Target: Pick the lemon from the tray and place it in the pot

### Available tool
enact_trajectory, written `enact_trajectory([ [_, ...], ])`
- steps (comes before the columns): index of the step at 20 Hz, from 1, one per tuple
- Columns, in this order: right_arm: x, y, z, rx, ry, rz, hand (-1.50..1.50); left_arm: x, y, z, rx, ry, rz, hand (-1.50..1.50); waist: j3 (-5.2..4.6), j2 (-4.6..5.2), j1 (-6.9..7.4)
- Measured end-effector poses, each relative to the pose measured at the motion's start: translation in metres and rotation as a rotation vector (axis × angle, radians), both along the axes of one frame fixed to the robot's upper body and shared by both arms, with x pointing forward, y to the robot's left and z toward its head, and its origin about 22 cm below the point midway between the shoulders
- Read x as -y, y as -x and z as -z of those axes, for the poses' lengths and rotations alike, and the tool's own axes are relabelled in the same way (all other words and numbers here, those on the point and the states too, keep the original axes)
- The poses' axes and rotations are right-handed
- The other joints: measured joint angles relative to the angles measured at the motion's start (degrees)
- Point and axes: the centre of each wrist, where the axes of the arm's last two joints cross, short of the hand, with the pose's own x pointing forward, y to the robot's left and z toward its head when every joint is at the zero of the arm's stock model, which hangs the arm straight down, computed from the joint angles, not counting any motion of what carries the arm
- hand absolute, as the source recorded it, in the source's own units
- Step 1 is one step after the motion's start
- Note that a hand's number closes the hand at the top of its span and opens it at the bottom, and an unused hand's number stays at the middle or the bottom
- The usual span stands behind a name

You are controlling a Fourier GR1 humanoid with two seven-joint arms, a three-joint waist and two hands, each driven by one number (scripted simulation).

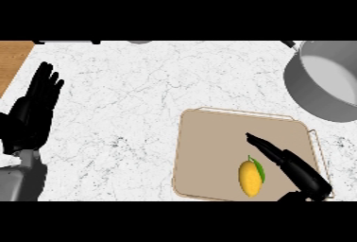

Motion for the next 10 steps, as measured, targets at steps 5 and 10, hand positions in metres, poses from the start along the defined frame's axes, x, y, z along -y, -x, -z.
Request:
enact_trajectory([
  [5,0.002,-0.012,0.013,-0.016,0.012,0.01,-1.5,0.009,0.002,0.007,0.001,-0.004,0.005,0.0,-0.14,-0.05,-0.02],
  [10,-0.012,-0.016,0.016,0.059,0.05,-0.06,1.5,0.011,0.001,0.005,-0.004,-0.002,0.004,0.0,-0.16,-0.07,-0.04],
])
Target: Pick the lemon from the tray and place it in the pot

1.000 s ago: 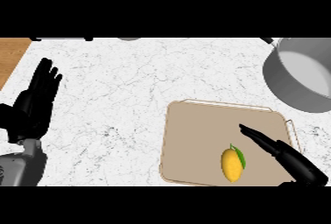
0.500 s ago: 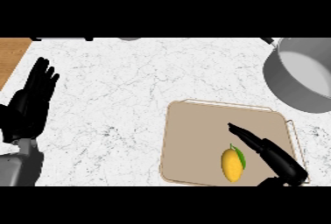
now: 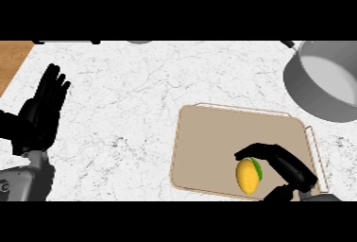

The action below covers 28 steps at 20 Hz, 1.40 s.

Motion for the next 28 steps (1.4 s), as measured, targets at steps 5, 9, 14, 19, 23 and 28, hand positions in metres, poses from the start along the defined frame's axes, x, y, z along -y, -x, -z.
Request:
enact_trajectory([
  [5,-0.006,0.005,0.01,0.051,-0.002,-0.028,1.5,-0.004,0.001,0.004,0.003,0.001,-0.001,0.0,-0.03,-0.06,0.01],
  [9,-0.003,0.004,0.01,0.075,0.039,-0.073,1.5,-0.003,-0.001,-0.002,-0.001,0.001,-0.003,0.0,-0.02,-0.18,0.09],
  [14,0.017,0.031,-0.01,0.092,0.288,-0.261,1.5,-0.005,0.004,0.002,-0.008,-0.002,-0.019,0.0,-0.17,-0.75,-0.68],
  [19,0.048,0.064,-0.037,0.1,0.443,-0.331,1.5,-0.007,0.005,0.005,-0.007,-0.005,-0.021,0.0,-0.01,-0.4,-0.98],
  [23,0.064,0.086,-0.058,0.119,0.434,-0.309,1.5,-0.006,0.004,-0.003,-0.005,0.0,-0.017,0.0,0.09,-0.2,-0.88],
  [28,0.073,0.093,-0.092,0.22,0.253,-0.14,1.5,-0.012,0.006,-0.004,-0.003,-0.001,-0.033,0.0,0.06,-0.28,-1.76],
])
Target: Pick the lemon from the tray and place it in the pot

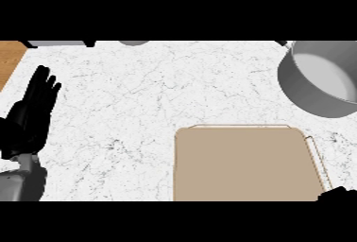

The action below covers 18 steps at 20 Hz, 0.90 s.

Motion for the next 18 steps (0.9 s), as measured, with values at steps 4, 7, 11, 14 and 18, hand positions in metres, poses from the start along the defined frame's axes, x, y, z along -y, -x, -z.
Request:
enact_trajectory([
  [4,0.011,-0.004,-0.028,0.111,-0.173,0.141,1.5,-0.003,0.003,0.001,-0.001,-0.002,0.0,0.0,0.01,0.05,0.22],
  [7,0.025,-0.005,-0.049,0.187,-0.271,0.236,1.5,-0.003,0.003,0.002,0.005,-0.002,0.005,0.0,0.02,0.12,0.49],
  [11,0.051,-0.019,-0.08,0.254,-0.351,0.347,1.5,0.011,-0.004,0.0,0.005,0.003,0.016,0.0,0.04,0.29,1.09],
  [14,0.073,-0.028,-0.098,0.27,-0.387,0.41,1.5,0.009,-0.002,-0.001,0.007,-0.003,0.022,0.0,0.06,0.33,1.53],
  [18,0.092,-0.051,-0.11,0.25,-0.429,0.468,1.5,0.01,-0.003,0.0,0.003,0.0,0.034,0.0,0.07,0.4,1.97],
])
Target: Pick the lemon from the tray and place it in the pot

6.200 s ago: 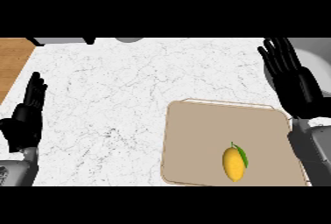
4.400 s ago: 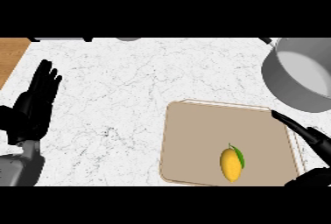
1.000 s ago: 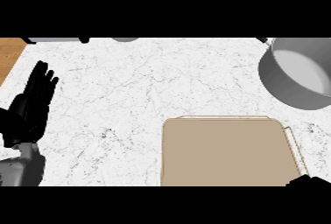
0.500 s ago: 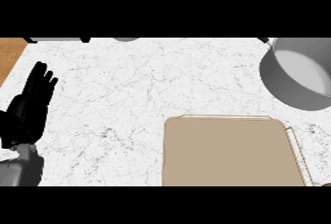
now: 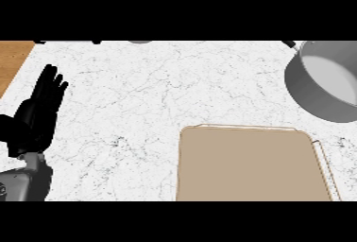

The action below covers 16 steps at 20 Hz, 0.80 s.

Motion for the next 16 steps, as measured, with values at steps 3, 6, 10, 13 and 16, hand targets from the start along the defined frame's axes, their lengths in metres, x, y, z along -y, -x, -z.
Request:
enact_trajectory([
  [3,0.011,-0.022,0.0,-0.01,-0.027,0.028,1.5,-0.008,-0.007,-0.007,0.003,0.005,-0.001,0.0,0.02,0.08,0.26],
  [6,0.019,-0.046,0.004,-0.047,-0.046,0.041,1.5,-0.004,-0.008,-0.004,0.002,0.0,0.007,0.0,0.03,0.13,0.5],
  [10,0.027,-0.077,0.014,-0.072,-0.091,0.064,1.5,-0.004,-0.007,0.0,0.002,-0.001,0.016,0.0,0.06,0.21,0.83],
  [13,0.028,-0.094,0.012,-0.023,-0.044,0.11,1.5,0.002,-0.009,0.005,0.004,0.006,0.019,0.0,0.08,0.33,1.07],
  [16,0.029,-0.101,0.017,0.054,0.091,0.211,1.5,0.006,-0.011,0.003,0.011,0.01,0.033,0.0,0.12,0.61,1.84],
])
